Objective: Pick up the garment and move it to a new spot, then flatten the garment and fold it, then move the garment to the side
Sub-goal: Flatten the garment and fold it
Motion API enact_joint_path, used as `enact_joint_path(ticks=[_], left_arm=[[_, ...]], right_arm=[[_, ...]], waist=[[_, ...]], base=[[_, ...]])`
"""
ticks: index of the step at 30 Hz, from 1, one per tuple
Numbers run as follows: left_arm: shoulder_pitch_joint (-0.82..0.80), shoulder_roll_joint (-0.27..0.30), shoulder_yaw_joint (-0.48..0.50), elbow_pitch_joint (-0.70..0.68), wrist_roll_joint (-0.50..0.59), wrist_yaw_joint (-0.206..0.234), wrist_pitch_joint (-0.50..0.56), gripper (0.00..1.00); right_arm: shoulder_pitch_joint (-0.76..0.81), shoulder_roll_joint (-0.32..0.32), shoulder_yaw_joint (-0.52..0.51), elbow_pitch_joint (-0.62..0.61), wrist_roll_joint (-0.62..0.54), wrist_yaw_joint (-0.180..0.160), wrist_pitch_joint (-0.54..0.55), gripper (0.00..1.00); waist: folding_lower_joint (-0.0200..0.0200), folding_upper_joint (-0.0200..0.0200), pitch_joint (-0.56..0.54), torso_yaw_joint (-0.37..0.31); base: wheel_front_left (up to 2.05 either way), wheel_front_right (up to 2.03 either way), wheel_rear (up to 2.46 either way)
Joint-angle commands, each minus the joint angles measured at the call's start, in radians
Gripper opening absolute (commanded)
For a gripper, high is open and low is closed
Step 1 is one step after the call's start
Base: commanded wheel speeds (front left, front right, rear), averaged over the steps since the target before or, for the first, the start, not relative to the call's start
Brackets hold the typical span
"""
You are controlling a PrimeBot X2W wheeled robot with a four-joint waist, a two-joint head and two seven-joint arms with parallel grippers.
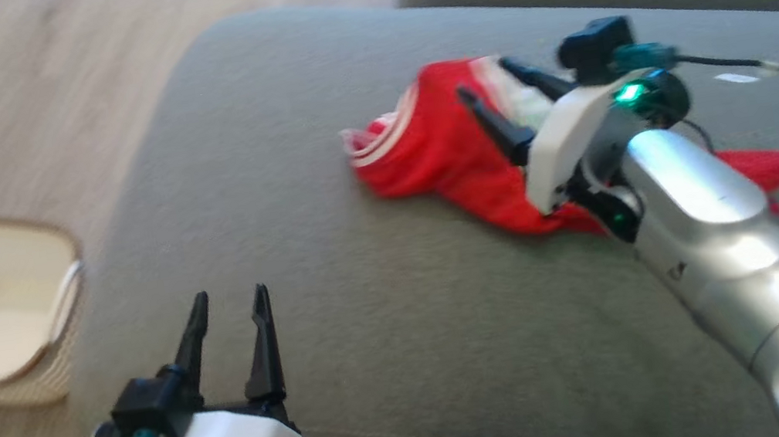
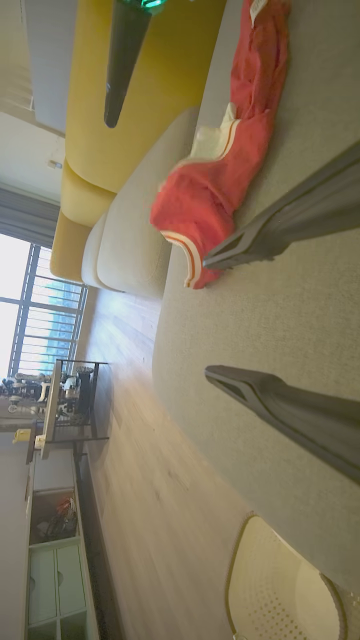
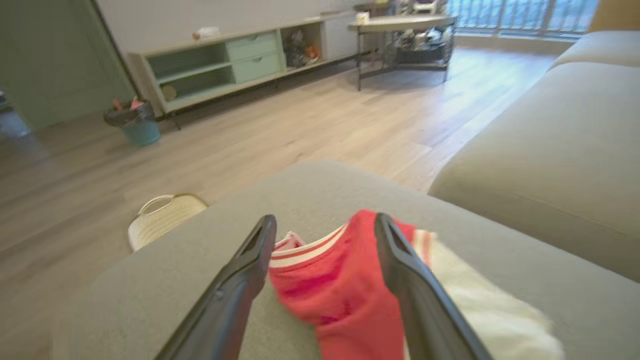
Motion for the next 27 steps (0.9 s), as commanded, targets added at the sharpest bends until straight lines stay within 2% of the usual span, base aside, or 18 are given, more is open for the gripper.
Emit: enact_joint_path(ticks=[1,6,12,19,24,27], left_arm=[[-0.05,-0.001,0.038,-0.044,0.003,0.0,-0.008,1.0],[-0.067,-0.001,0.065,-0.077,0.001,0.006,-0.008,1.0],[-0.078,-0.001,0.098,-0.112,-0.009,0.034,-0.008,1.0],[-0.088,-0.001,0.116,-0.099,-0.003,0.049,-0.008,1.0],[-0.158,0.0,0.093,-0.034,0.062,0.032,-0.008,1.0],[-0.243,0.005,0.061,0.054,0.112,0.025,-0.008,1.0]], right_arm=[[-0.03,-0.002,-0.007,-0.02,-0.009,0.0,-0.028,1.0],[0.008,-0.06,-0.076,-0.046,-0.035,0.0,-0.105,1.0],[0.157,-0.096,-0.228,-0.178,-0.06,0.0,-0.129,1.0],[0.394,-0.038,-0.429,-0.405,-0.147,0.0,-0.13,1.0],[0.457,0.001,-0.468,-0.518,-0.192,0.0,-0.123,1.0],[0.471,0.011,-0.477,-0.573,-0.201,0.0,-0.108,1.0]], waist=[[0.0,0.0,-0.023,-0.091],[0.0,0.0,-0.03,-0.214],[0.0,0.0,-0.019,-0.332],[0.0,0.0,0.022,-0.431],[0.0,0.0,0.079,-0.488],[0.0,0.0,0.117,-0.521]], base=[[0.0,0.0,0.0],[0.0,0.0,0.0],[0.0,0.0,0.0],[0.0,0.0,0.0],[0.0,0.0,0.0],[0.0,0.0,0.0]])
